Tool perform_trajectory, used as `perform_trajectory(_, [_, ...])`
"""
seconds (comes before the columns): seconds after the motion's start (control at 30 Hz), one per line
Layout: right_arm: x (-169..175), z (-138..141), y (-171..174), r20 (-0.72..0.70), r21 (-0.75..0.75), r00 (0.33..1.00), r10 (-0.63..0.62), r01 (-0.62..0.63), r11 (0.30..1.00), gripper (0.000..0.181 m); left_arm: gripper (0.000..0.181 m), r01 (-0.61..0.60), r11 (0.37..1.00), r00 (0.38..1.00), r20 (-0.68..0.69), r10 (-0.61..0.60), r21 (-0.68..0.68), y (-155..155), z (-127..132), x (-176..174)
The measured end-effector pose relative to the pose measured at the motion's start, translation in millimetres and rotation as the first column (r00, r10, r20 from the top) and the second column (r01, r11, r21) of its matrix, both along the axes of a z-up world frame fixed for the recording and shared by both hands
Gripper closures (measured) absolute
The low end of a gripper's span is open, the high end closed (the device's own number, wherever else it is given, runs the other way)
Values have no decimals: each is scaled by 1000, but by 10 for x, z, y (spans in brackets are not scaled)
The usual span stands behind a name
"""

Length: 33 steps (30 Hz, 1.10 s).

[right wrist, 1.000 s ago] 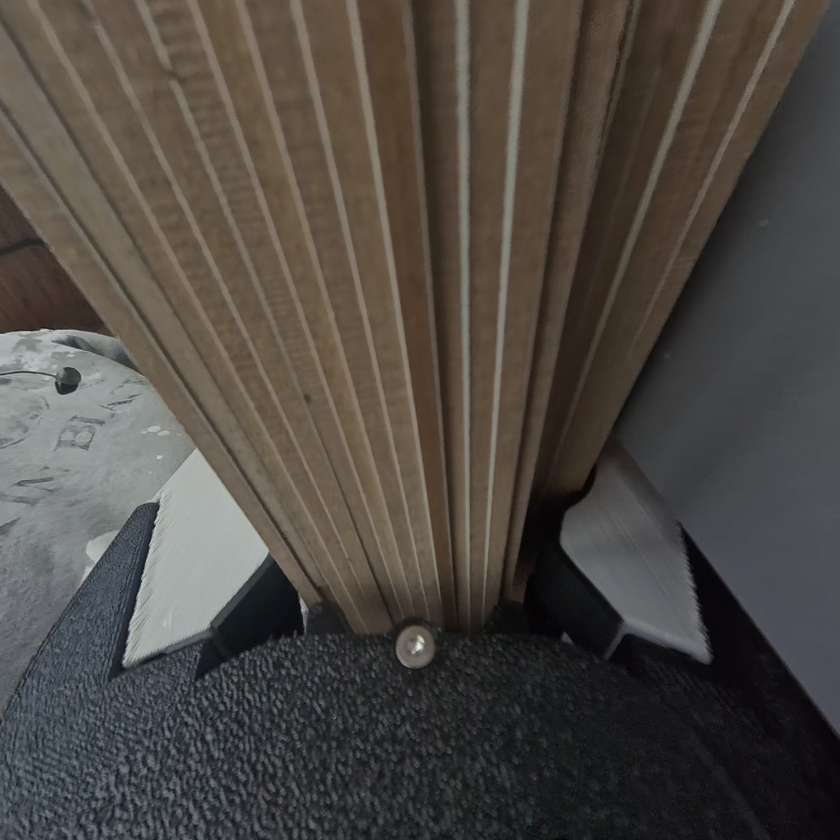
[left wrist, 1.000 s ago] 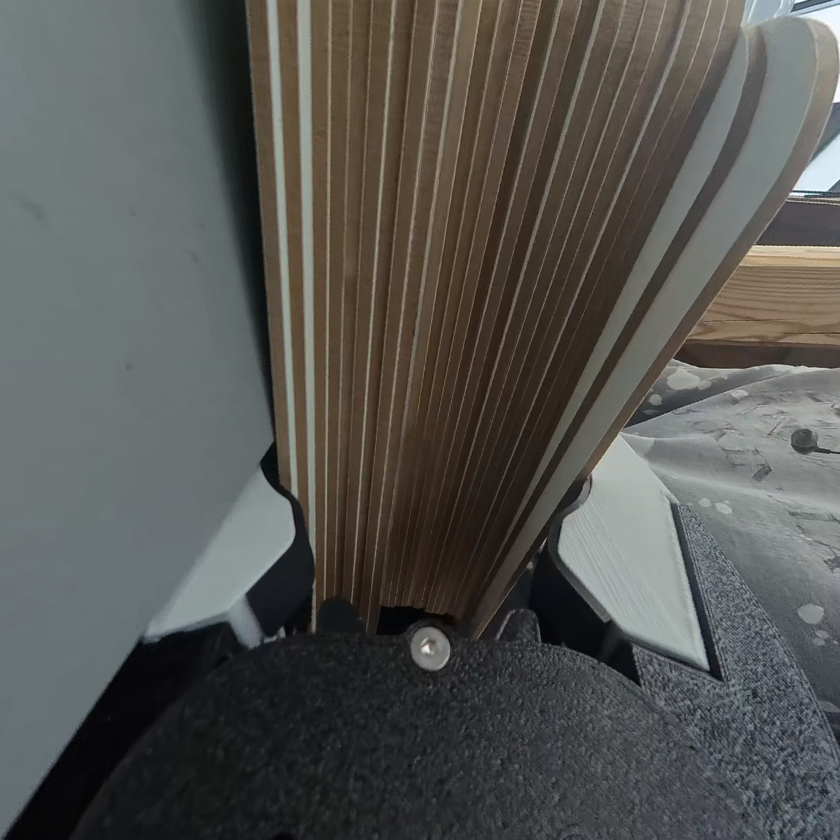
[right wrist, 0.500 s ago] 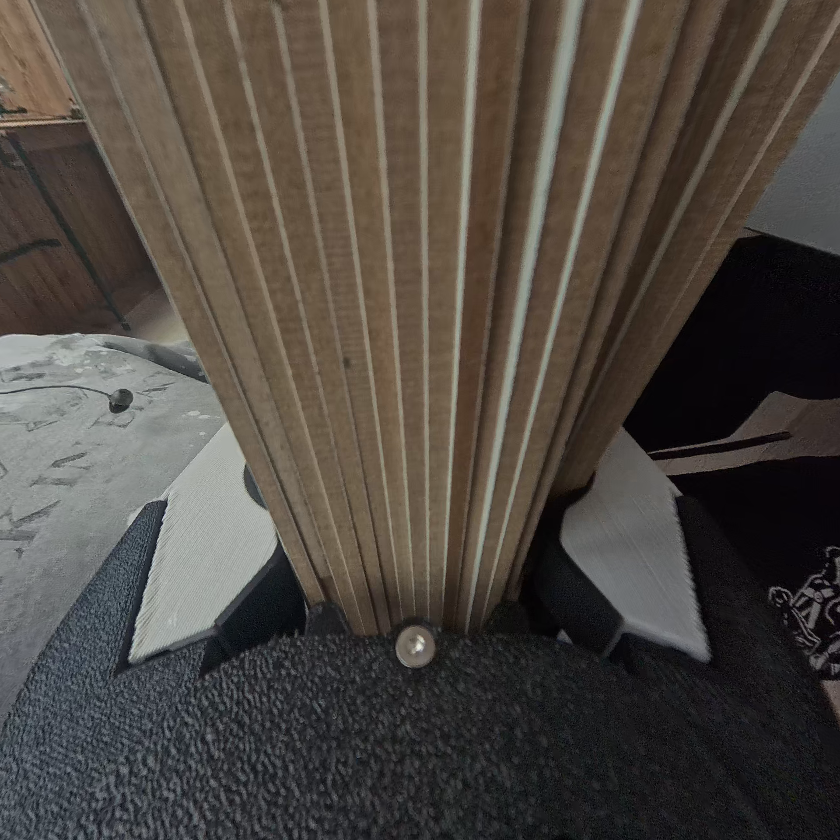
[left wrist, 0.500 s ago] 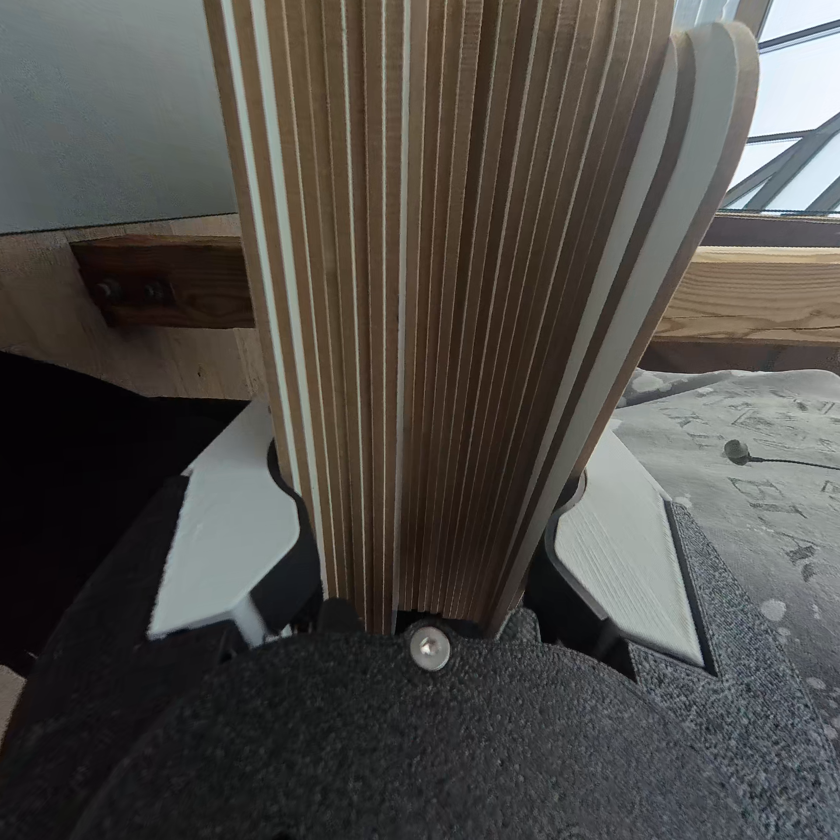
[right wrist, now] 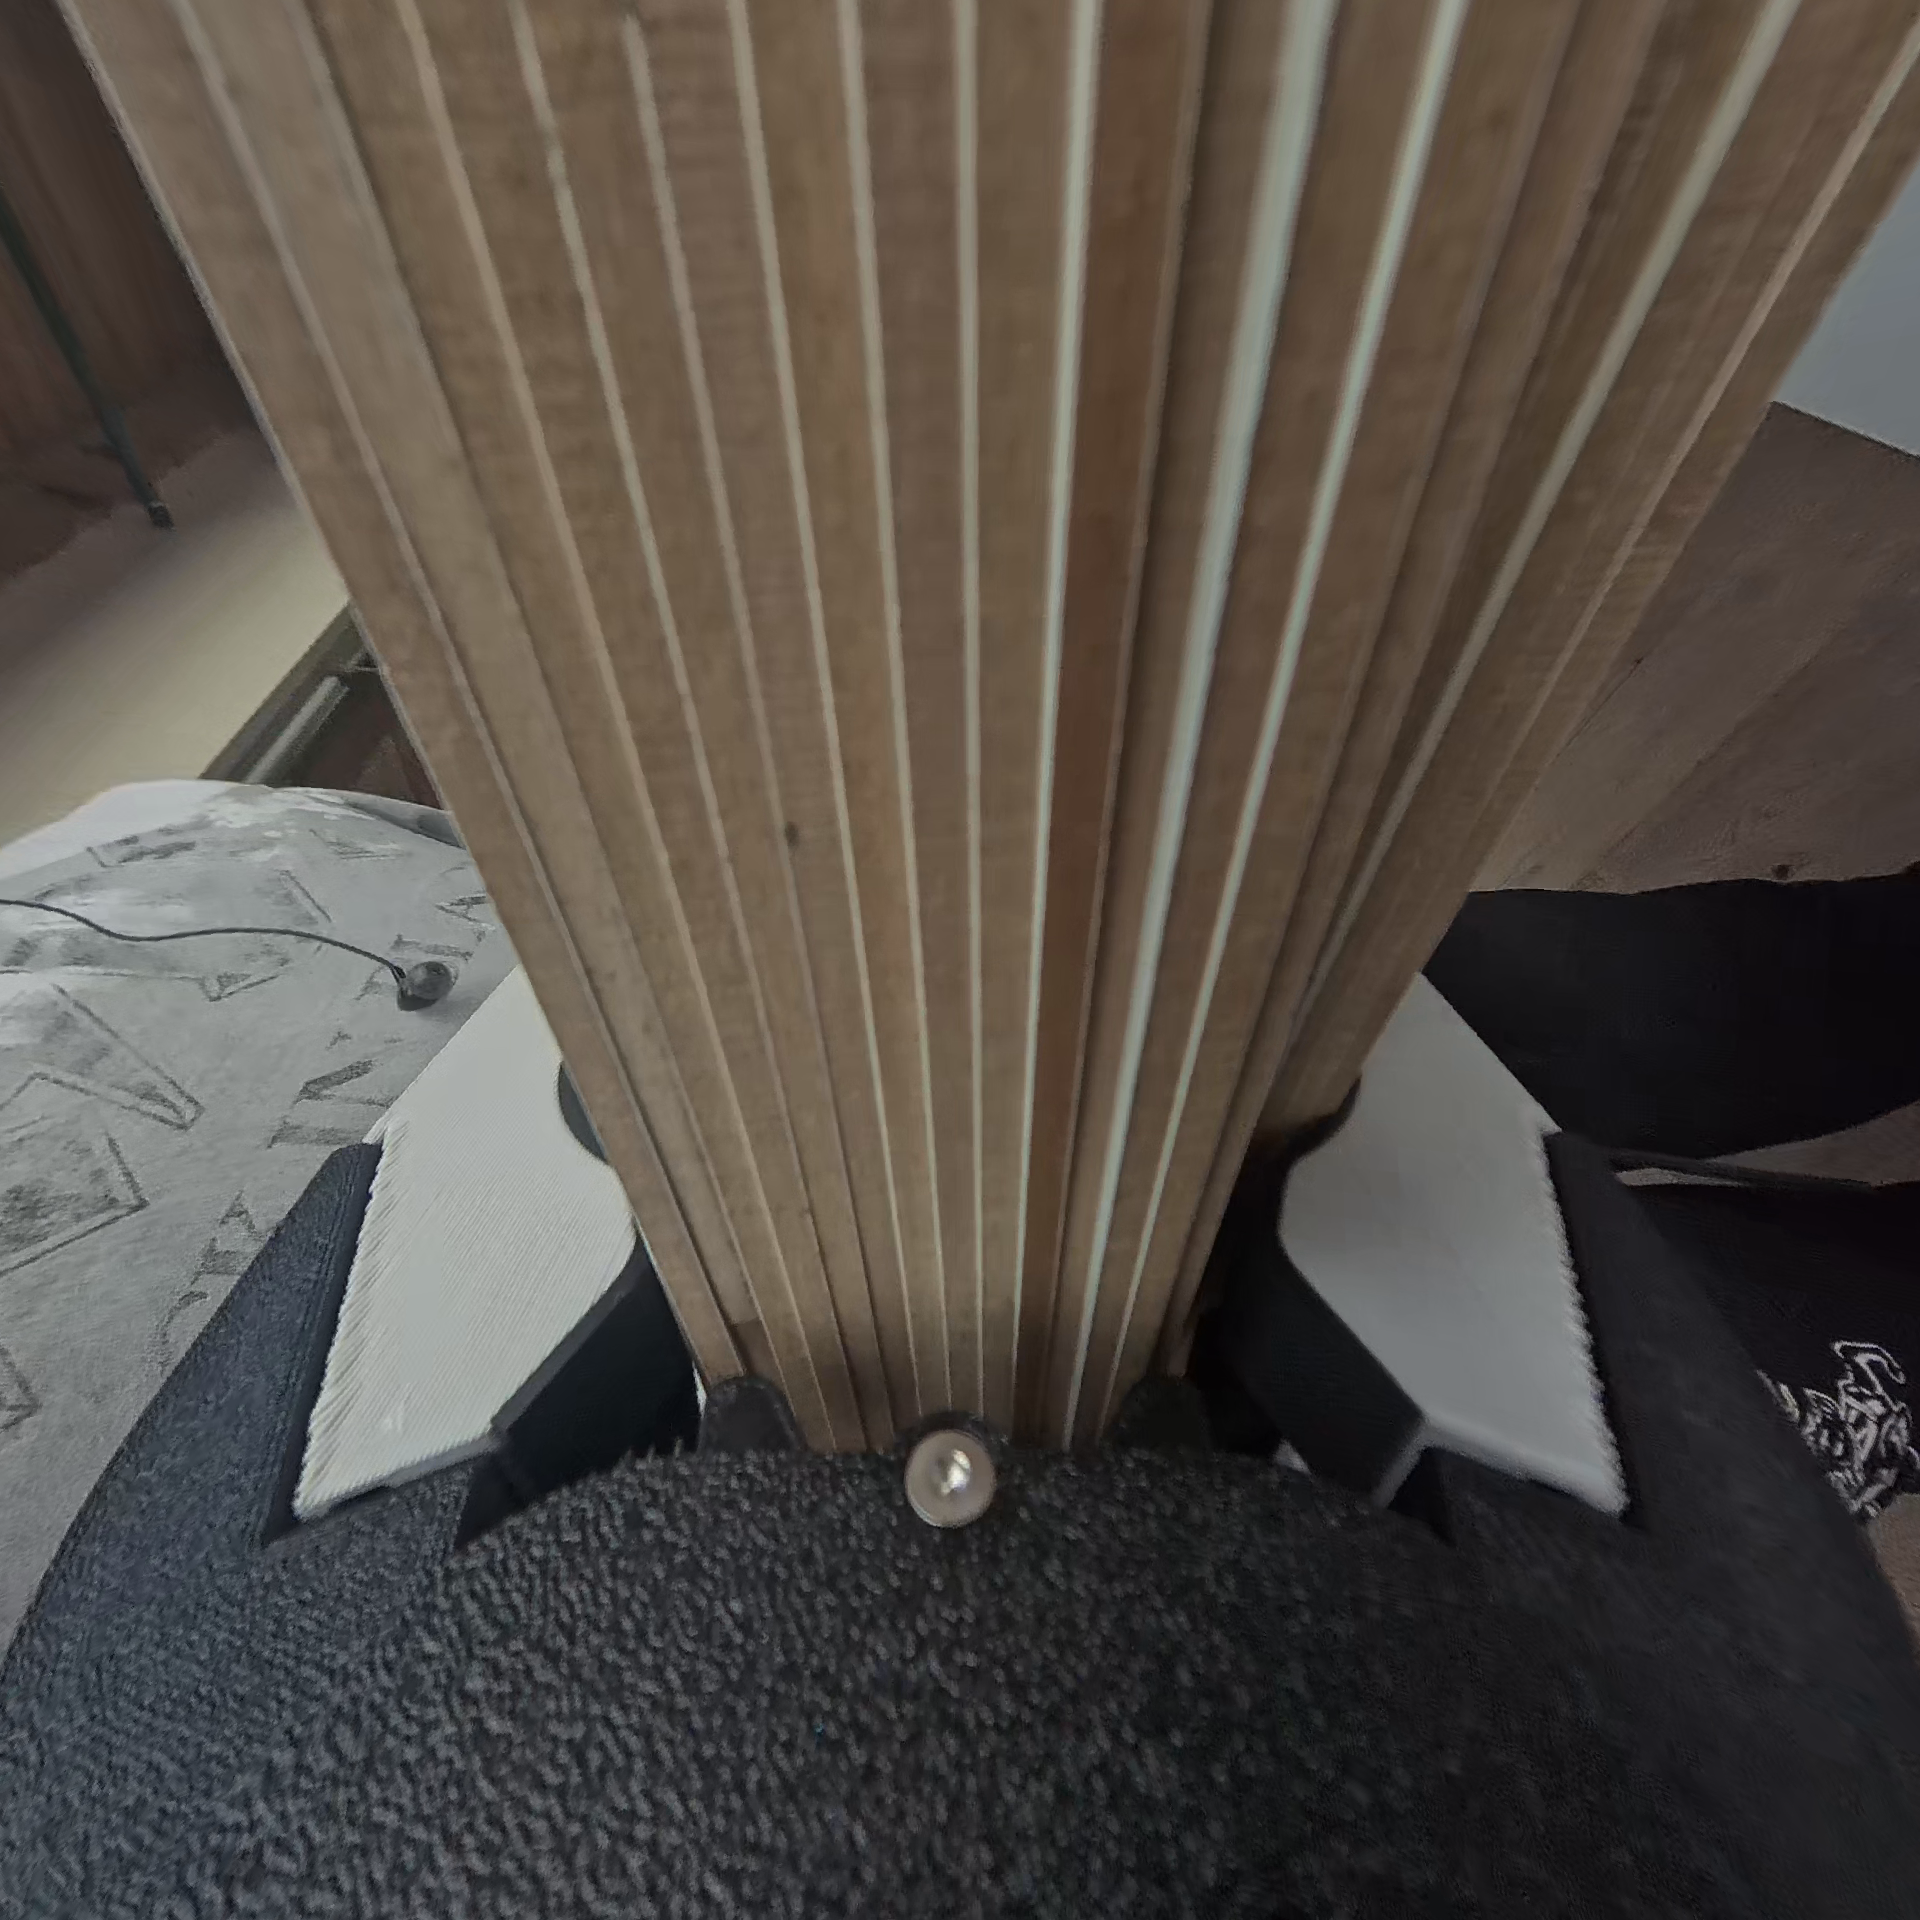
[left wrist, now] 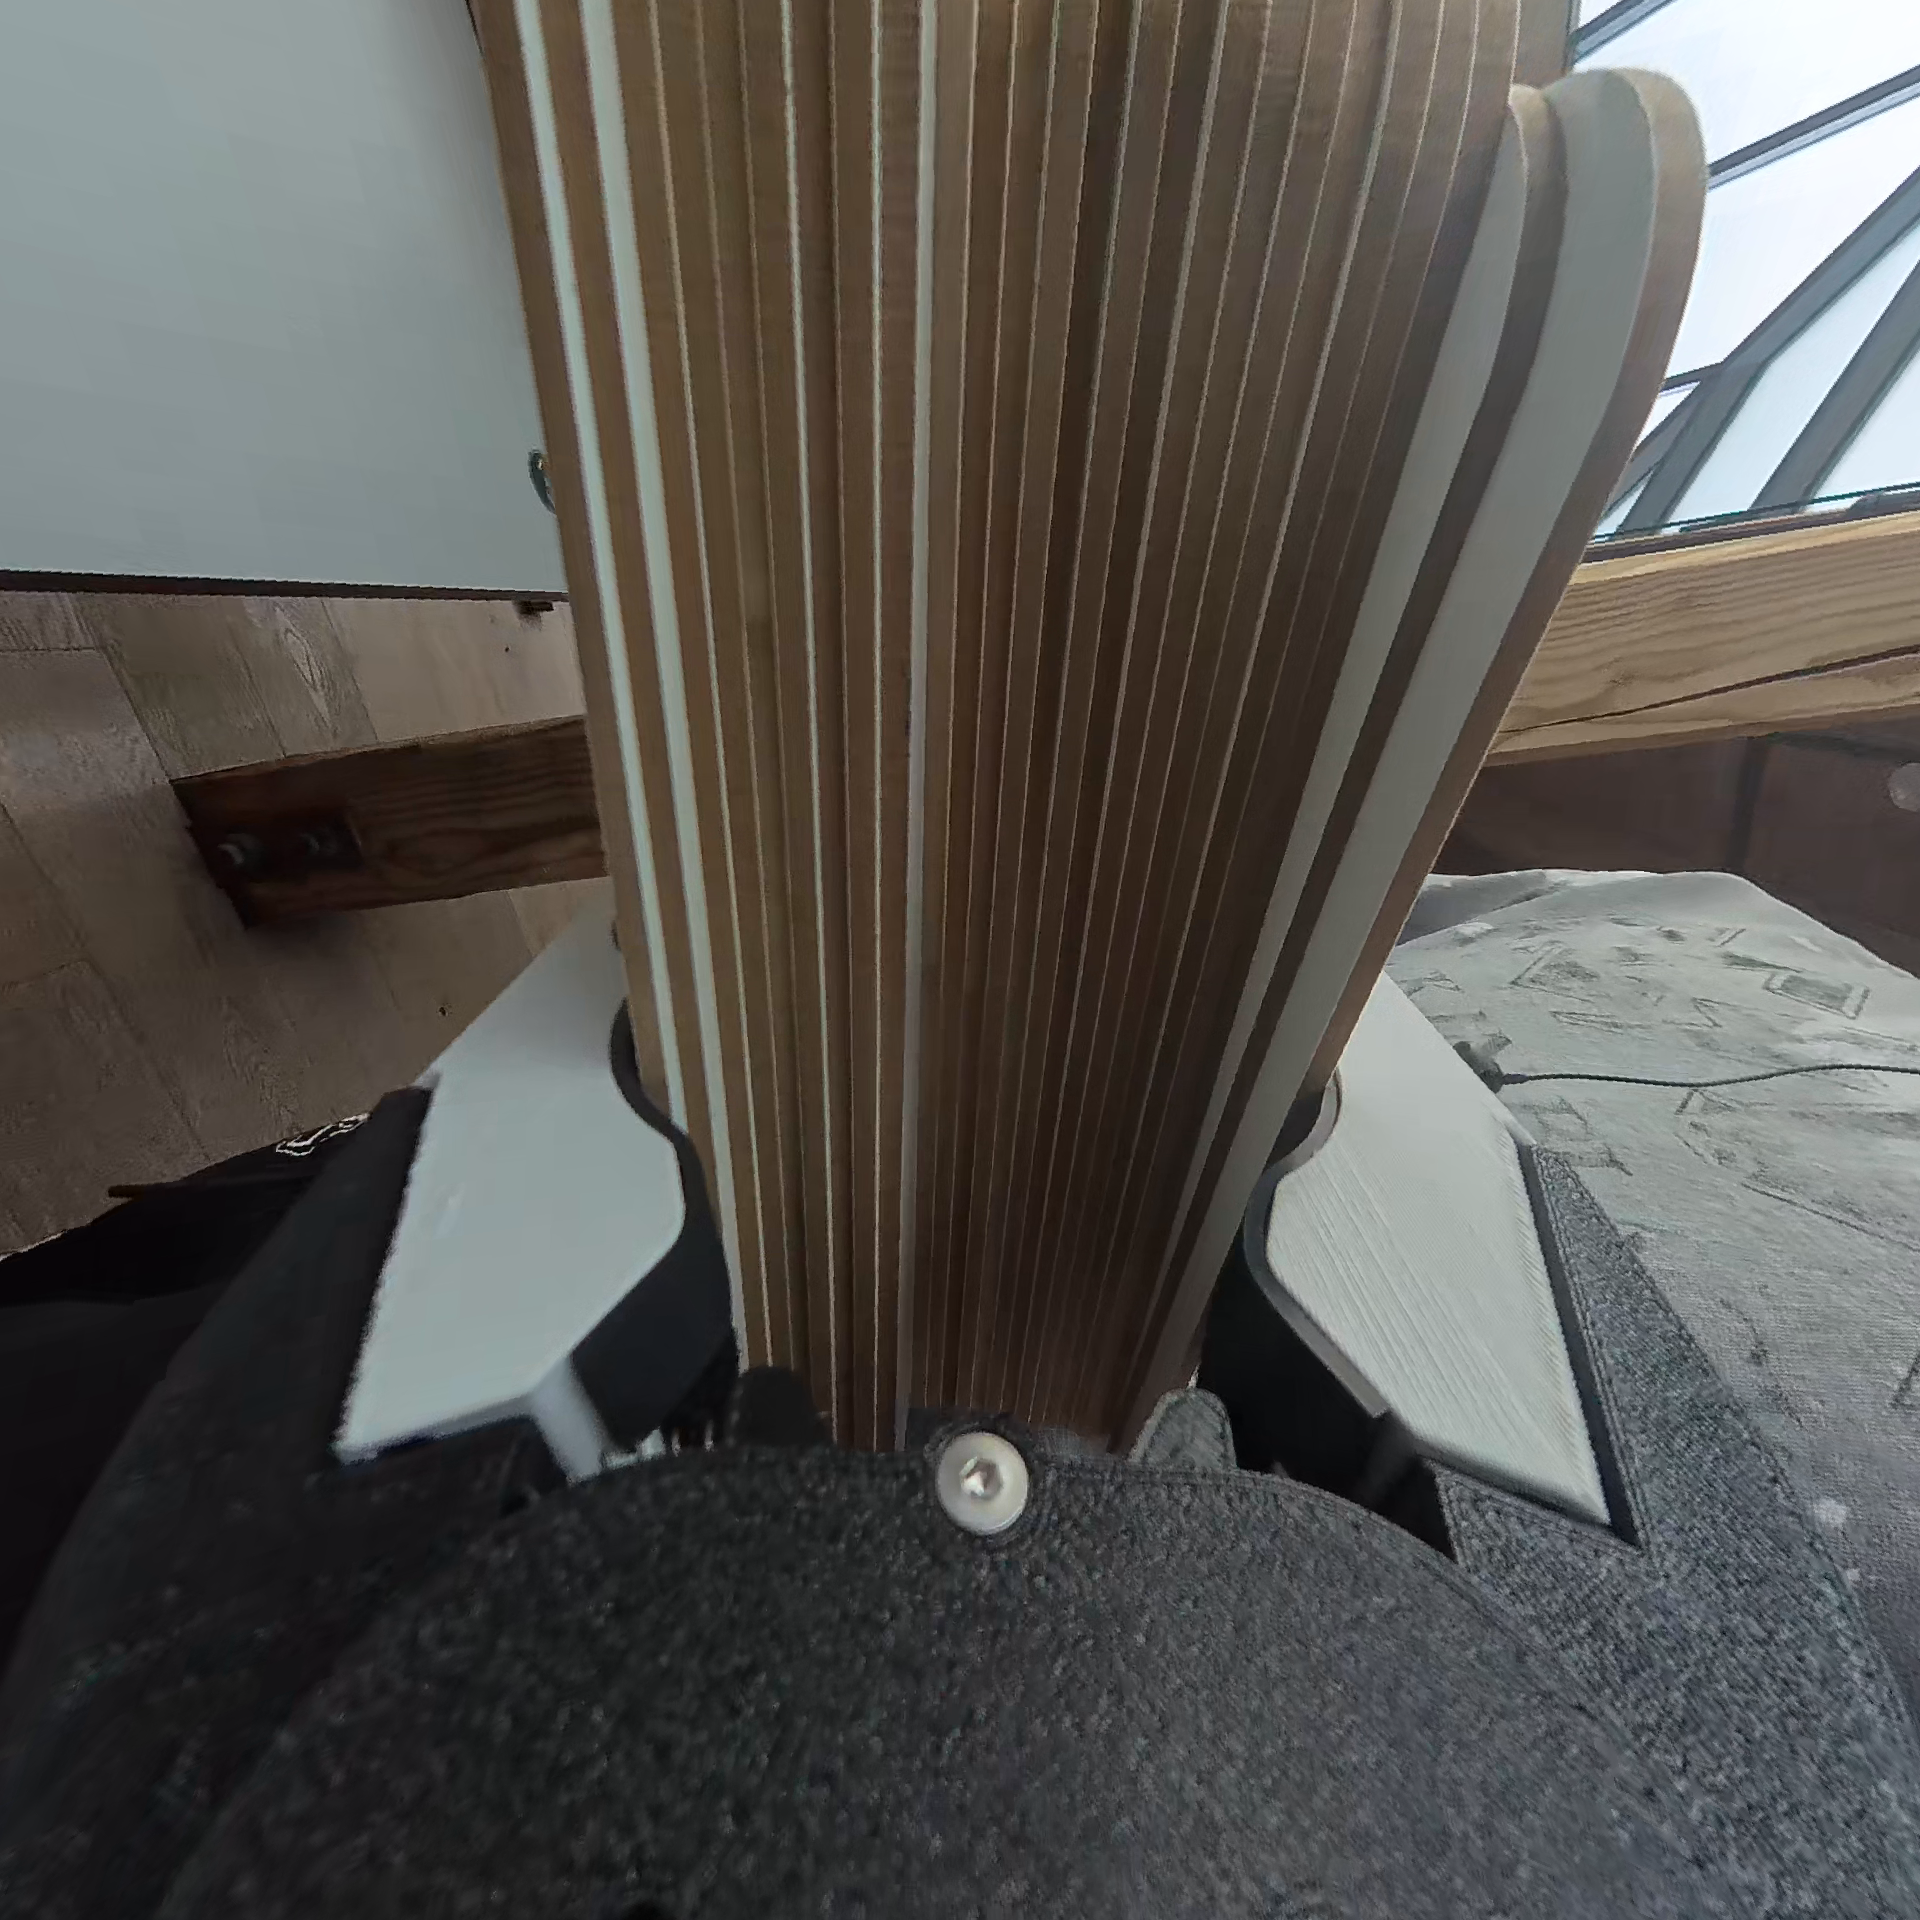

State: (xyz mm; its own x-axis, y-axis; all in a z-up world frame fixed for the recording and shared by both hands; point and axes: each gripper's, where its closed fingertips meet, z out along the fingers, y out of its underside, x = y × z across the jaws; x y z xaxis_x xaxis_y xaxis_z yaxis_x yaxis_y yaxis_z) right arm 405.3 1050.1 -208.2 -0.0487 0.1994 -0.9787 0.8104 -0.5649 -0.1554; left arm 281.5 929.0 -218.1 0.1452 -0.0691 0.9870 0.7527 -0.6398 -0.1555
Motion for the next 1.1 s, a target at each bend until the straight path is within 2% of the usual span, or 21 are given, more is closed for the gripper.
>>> perform_trajectory(0.17, [-416, 286, -372, 43, 18, 997, 68, -69, 997, 52, 64, -75, 997, 996, 40, 75, 21, -457, 202, -351])
perform_trajectory(0.3, [-935, 353, -773, 52, 37, 990, 128, -130, 991, 53, 64, -138, 990, 989, 50, 136, 37, -927, 232, -820])
perform_trajectory(0.5, [-2020, 355, -1656, 48, 30, 986, 162, -163, 986, 53, 65, -182, 983, 983, 40, 180, 33, -1861, 264, -1886])
perform_trajectory(0.73, [-3336, 466, -2693, -19, 5, 981, 194, -194, 981, 53, 65, -230, 973, 973, -30, 230, 17, -2919, 497, -3162])
perform_trajectory(0.87, [-4020, 533, -3111, -33, 12, 971, 236, -236, 972, 54, 65, -278, 960, 959, -40, 279, 26, -3371, 564, -3787])
perform_trajectory(1.1, [-5287, 476, -3654, 3, 7, 940, 341, -341, 940, 54, 65, -391, 920, 920, -9, 391, 23, -4013, 473, -4913])
